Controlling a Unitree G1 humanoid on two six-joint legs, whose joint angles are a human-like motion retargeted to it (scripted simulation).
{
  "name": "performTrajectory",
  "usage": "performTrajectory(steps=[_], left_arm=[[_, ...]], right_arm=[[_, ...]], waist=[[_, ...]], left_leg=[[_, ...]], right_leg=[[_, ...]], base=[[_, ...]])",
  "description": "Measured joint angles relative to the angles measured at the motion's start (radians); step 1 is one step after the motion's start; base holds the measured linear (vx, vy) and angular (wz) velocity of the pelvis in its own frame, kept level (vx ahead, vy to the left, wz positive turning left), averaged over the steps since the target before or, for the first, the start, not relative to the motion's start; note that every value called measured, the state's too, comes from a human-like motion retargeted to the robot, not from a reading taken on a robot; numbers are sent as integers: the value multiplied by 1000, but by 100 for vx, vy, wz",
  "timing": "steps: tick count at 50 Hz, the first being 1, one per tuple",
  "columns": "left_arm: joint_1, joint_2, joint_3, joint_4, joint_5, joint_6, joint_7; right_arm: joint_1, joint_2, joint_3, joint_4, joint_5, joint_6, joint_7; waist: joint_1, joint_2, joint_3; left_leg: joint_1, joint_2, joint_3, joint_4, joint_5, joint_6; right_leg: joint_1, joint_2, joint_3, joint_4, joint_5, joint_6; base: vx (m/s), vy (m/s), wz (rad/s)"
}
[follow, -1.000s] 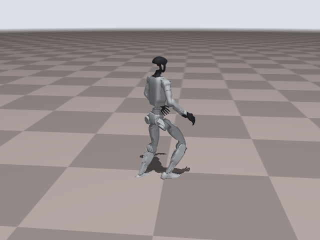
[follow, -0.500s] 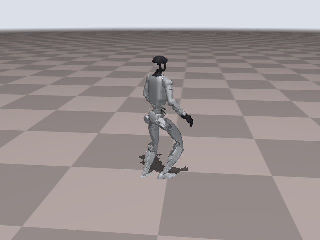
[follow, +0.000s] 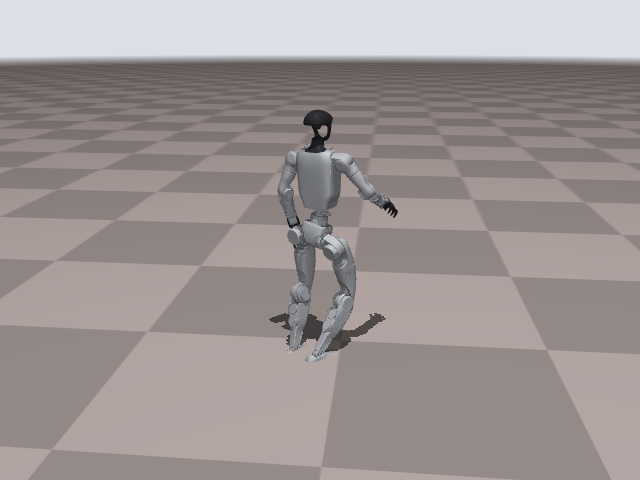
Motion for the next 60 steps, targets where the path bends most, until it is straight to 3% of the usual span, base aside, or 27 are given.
performTrajectory(steps=[15,29,48,60], left_arm=[[42,-2,-113,93,99,-10,-115],[112,55,-120,62,131,-15,-215],[156,161,-149,-68,247,-43,-349],[168,179,-191,-120,327,-66,-397]], right_arm=[[-240,85,288,94,-102,4,231],[-294,61,356,18,-11,21,423],[-283,4,276,-128,130,46,514],[67,73,82,150,127,73,435]], waist=[[66,-19,-58],[77,3,-136],[72,69,-179],[47,131,-153]], left_leg=[[-90,81,7,-61,68,-45],[-119,145,37,-237,196,-74],[-182,179,10,-237,221,-110],[-173,176,9,-237,213,-116]], right_leg=[[-11,39,-131,-155,75,-19],[-51,73,-229,-256,145,-38],[-51,99,-312,-315,190,-65],[-45,90,-318,-289,179,-75]], base=[[-8,-3,47],[-3,-1,46],[0,0,31],[0,0,2]])
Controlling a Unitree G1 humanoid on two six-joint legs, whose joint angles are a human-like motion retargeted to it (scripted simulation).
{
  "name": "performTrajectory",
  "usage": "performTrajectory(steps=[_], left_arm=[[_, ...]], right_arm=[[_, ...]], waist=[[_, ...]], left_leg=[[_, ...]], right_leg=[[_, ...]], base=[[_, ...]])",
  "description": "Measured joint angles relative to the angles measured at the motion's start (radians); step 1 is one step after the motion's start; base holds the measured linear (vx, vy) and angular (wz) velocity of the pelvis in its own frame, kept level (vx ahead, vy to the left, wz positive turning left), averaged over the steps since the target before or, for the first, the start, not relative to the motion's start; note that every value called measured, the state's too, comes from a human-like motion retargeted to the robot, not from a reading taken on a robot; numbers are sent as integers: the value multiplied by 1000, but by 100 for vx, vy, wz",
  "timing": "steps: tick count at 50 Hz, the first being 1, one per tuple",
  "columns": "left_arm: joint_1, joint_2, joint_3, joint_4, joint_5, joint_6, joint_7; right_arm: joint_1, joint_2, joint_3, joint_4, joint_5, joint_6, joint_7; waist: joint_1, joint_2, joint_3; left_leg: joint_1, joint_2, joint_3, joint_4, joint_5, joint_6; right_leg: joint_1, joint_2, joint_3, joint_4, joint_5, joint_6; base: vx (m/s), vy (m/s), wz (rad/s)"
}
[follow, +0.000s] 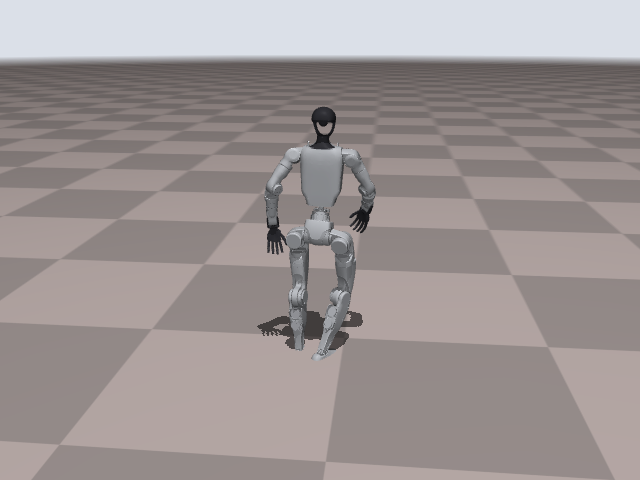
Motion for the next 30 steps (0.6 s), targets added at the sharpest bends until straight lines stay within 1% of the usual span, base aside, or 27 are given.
performTrajectory(steps=[8,14,22,30], left_arm=[[18,-10,-10,-24,-35,-5,-32],[30,-21,-12,-42,-85,-3,-52],[30,-36,-30,-48,-124,5,-52],[22,-53,-50,-34,-138,15,-45]], right_arm=[[247,59,-165,314,8,18,-32],[389,64,-290,468,48,15,-27],[497,47,-385,532,108,7,0],[519,39,-395,522,149,6,30]], waist=[[-9,26,25],[-19,39,46],[-33,47,74],[-44,46,94]], left_leg=[[16,-10,2,0,-16,-8],[31,-16,2,1,-28,-18],[54,-24,5,1,-38,-24],[70,-33,4,0,-43,-19]], right_leg=[[5,-15,8,36,-16,-4],[9,-23,18,64,-25,-8],[18,-33,33,98,-36,-10],[22,-44,44,123,-46,-10]], base=[[0,0,0],[0,0,0],[0,0,0],[0,0,0]])
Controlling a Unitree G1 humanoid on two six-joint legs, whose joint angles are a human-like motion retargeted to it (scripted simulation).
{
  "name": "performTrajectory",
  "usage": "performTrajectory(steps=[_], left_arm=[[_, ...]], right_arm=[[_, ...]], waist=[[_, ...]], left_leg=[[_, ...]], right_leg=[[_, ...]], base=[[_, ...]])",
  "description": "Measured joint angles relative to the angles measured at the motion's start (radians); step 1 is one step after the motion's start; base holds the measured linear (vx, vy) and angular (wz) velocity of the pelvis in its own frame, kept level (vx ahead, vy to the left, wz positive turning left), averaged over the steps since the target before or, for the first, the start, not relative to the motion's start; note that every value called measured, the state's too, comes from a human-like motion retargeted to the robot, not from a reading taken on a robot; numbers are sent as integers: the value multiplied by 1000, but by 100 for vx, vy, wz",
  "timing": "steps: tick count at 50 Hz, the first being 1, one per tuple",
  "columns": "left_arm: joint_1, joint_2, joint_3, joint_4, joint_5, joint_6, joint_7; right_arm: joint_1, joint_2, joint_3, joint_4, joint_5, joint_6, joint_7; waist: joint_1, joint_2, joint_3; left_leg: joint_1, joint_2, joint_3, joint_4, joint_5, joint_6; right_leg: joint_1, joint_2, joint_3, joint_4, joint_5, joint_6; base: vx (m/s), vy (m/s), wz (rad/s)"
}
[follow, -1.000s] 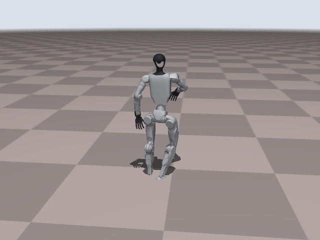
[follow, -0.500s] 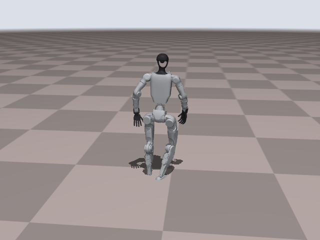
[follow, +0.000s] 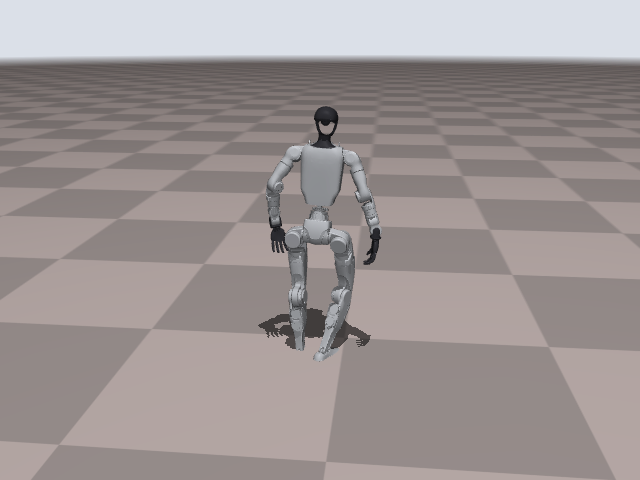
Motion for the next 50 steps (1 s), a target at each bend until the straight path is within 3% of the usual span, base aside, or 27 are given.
performTrajectory(steps=[22,34,50], left_arm=[[-8,19,48,-29,-51,-27,36],[31,30,138,-57,-95,-23,43],[95,-143,241,73,-263,63,57]], right_arm=[[-11,25,103,-64,36,-30,11],[2,30,86,-147,29,-51,-4],[80,96,69,-215,38,-18,62]], waist=[[21,-33,53],[42,-56,100],[30,-72,156]], left_leg=[[12,-24,-7,7,8,14],[-8,-51,4,67,-19,18],[-101,-70,44,272,-130,26]], right_leg=[[-13,-29,24,58,-13,-2],[-38,-59,54,117,-33,4],[-79,-74,103,176,-63,24]], base=[[0,0,0],[0,0,0],[0,0,-5]])
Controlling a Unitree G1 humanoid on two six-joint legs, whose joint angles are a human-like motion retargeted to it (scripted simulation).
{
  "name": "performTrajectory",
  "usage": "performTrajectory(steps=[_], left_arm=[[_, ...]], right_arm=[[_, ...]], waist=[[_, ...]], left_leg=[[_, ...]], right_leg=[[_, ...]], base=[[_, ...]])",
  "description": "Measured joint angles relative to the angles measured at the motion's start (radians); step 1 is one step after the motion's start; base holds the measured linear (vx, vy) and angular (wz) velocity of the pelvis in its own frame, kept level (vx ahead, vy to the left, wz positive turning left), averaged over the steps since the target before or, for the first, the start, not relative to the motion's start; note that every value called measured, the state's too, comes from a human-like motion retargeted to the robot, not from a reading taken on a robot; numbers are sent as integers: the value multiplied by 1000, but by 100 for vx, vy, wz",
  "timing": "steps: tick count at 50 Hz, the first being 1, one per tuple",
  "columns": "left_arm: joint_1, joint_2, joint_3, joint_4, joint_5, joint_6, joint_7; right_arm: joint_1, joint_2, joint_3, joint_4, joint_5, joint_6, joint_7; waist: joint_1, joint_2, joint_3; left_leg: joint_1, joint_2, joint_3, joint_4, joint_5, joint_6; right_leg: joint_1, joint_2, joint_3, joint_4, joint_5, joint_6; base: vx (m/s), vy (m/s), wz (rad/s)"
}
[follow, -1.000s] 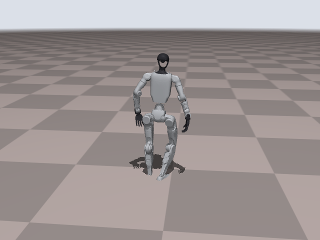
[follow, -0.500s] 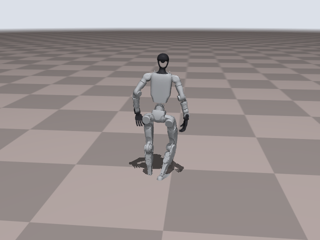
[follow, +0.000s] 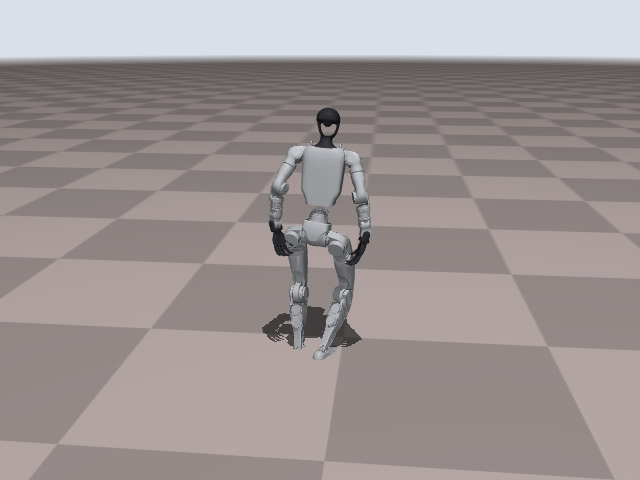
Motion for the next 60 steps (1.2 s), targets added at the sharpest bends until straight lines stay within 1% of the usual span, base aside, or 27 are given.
performTrajectory(steps=[5,10,13,18,25,30,35,38,40,43,47,50,53,55,57,60], left_arm=[[7,-52,17,40,-48,16,-11],[28,-71,37,37,-81,17,-24],[51,-45,56,12,-94,10,-33],[108,36,98,-85,-118,-14,-53],[215,179,206,-333,-196,-52,-91],[256,264,344,-582,-295,-75,-82],[177,313,494,-861,-391,-108,2],[30,348,524,-1007,-407,-135,84],[-105,376,503,-1077,-397,-153,143],[-348,412,393,-1112,-349,-164,220],[-691,404,156,-1031,-271,-151,267],[-920,347,-35,-910,-227,-134,270],[-1080,256,-190,-784,-202,-125,258],[-1147,190,-264,-714,-189,-124,246],[-1179,129,-309,-664,-177,-125,236],[-1182,55,-334,-618,-150,-126,229]], right_arm=[[6,8,7,21,-14,19,42],[14,3,9,59,-51,37,78],[10,-16,5,82,-81,42,86],[-18,-52,-11,101,-130,42,81],[-94,-90,-59,88,-176,29,7],[-153,-84,-110,40,-174,10,-89],[-205,-45,-127,-51,-154,-13,-165],[-235,-23,-81,-120,-154,-23,-180],[-256,-16,-29,-166,-163,-27,-176],[-293,-28,65,-235,-185,-30,-153],[-344,-81,172,-335,-214,-33,-115],[-377,-147,205,-424,-235,-35,-102],[-403,-220,184,-513,-263,-33,-113],[-418,-264,150,-569,-284,-30,-129],[-430,-301,103,-619,-308,-25,-154],[-442,-342,21,-691,-341,-15,-199]], waist=[[-1,1,-2],[12,-2,-5],[26,-5,-8],[59,-14,-16],[108,-23,-28],[125,-22,-47],[91,-17,-84],[31,-7,-117],[-23,5,-142],[-119,40,-174],[-242,103,-194],[-315,146,-192],[-367,176,-179],[-393,190,-169],[-413,201,-160],[-432,212,-149]], left_leg=[[-32,14,20,63,-37,9],[-58,29,35,110,-65,20],[-68,37,40,126,-76,26],[-72,49,49,131,-82,35],[-50,65,68,104,-72,46],[-23,76,82,58,-53,48],[2,83,93,-28,-10,43],[20,85,103,-98,31,39],[34,84,111,-149,64,36],[60,80,122,-231,119,33],[64,74,134,-270,162,35],[53,71,143,-271,174,40],[40,70,155,-271,182,46],[32,70,162,-271,185,50],[24,71,169,-271,187,55],[15,72,176,-270,190,62]], right_leg=[[-8,19,12,-11,1,11],[-15,42,26,-32,3,24],[-18,57,37,-50,6,32],[-16,81,52,-86,16,45],[1,110,71,-143,31,58],[17,132,84,-195,37,64],[16,156,105,-256,46,67],[5,167,120,-284,56,69],[-4,172,130,-297,65,71],[-21,177,147,-306,76,77],[-41,178,166,-310,94,93],[-57,179,178,-314,109,109],[-73,183,192,-324,125,126],[-82,187,202,-334,136,136],[-89,193,213,-347,148,144],[-97,203,231,-371,166,152]], base=[[1,0,-28],[1,1,-35],[0,1,-38],[0,0,-40],[0,-2,-42],[4,-5,-44],[5,-6,-48],[1,-6,-52],[-3,-5,-53],[-6,-4,-51],[-9,-2,-45],[-8,1,-45],[-5,2,-52],[-3,2,-58],[-1,2,-61],[1,2,-63]])
